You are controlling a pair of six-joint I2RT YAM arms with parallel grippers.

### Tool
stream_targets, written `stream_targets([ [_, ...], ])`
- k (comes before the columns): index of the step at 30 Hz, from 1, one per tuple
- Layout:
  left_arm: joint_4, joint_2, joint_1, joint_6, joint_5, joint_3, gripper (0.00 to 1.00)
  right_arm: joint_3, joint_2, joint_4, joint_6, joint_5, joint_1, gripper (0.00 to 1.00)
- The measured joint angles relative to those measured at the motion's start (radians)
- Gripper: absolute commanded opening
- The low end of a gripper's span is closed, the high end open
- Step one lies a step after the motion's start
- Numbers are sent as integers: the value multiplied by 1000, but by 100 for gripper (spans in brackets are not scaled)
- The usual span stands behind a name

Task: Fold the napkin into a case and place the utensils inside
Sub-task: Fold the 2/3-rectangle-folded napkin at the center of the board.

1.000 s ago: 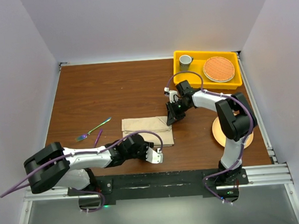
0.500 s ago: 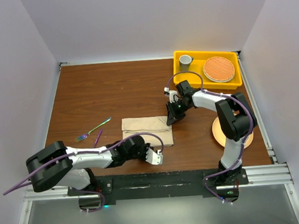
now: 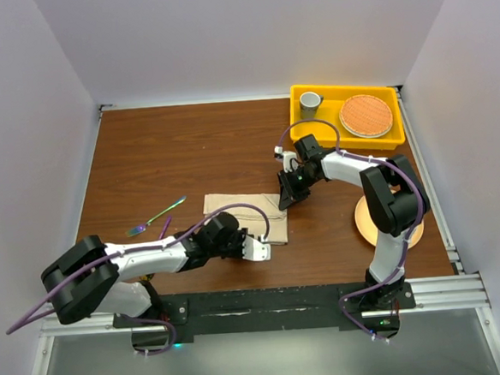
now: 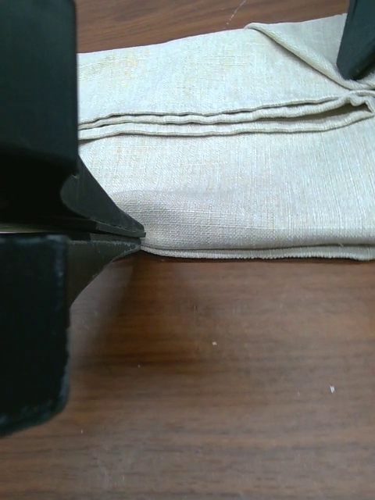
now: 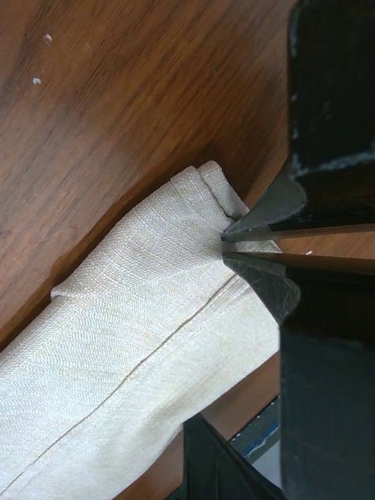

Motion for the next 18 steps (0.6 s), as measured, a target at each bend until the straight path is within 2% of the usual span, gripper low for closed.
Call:
stream_targets([
  [9,-58,-11,35,-2,61,24,0,0,0,2,0,0,0,17],
  [18,-126,-21,109,-25,143,162,0,-1,0,2,0,0,0,17],
])
